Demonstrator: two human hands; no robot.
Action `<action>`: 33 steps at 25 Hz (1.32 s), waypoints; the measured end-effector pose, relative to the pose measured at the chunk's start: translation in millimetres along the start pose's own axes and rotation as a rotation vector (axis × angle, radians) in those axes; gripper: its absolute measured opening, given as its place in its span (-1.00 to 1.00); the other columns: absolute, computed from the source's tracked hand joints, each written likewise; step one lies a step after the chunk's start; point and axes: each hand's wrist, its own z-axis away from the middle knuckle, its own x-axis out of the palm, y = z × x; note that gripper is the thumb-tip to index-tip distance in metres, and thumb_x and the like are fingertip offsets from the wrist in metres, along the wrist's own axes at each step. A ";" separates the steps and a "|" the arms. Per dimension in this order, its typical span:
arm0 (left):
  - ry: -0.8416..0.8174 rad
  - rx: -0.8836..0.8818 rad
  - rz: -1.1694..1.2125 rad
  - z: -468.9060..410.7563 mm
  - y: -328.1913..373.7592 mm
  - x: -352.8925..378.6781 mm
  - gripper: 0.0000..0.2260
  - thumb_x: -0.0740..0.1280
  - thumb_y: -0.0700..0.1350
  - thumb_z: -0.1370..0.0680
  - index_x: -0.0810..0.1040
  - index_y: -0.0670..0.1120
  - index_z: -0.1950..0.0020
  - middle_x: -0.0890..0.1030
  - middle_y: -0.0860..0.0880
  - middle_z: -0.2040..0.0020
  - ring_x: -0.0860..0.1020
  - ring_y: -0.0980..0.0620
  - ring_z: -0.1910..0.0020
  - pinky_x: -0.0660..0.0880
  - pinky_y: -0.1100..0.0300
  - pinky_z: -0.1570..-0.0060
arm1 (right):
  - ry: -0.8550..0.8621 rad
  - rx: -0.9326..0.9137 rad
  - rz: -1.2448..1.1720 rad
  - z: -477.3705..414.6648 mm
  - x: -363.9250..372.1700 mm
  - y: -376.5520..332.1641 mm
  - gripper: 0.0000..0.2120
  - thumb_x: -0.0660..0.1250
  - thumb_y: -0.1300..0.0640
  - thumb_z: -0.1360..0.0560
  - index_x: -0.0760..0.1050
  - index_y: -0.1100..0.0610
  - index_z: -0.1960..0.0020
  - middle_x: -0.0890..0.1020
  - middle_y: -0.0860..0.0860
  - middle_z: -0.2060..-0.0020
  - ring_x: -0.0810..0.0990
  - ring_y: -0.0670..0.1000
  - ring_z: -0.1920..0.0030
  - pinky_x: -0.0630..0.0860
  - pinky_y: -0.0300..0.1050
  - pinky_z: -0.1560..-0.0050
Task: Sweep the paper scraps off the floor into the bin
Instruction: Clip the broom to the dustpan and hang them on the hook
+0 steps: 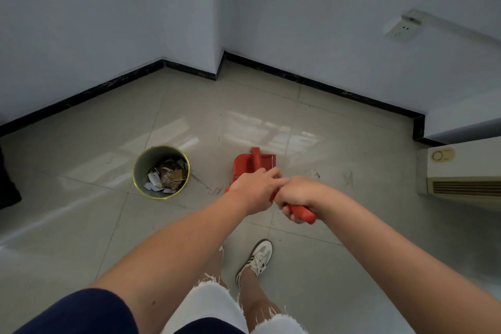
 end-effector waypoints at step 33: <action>0.472 -0.206 -0.340 106.9 93.6 -294.5 -0.83 0.41 0.04 -0.44 0.60 0.08 0.00 0.65 0.09 0.11 0.60 0.06 0.07 0.49 0.16 0.03 | 0.378 -1.470 -0.002 170.3 -76.7 -63.4 -0.88 0.27 0.27 -0.55 0.51 0.11 -0.04 0.52 0.02 0.06 0.53 -0.26 0.17 0.39 -0.56 0.14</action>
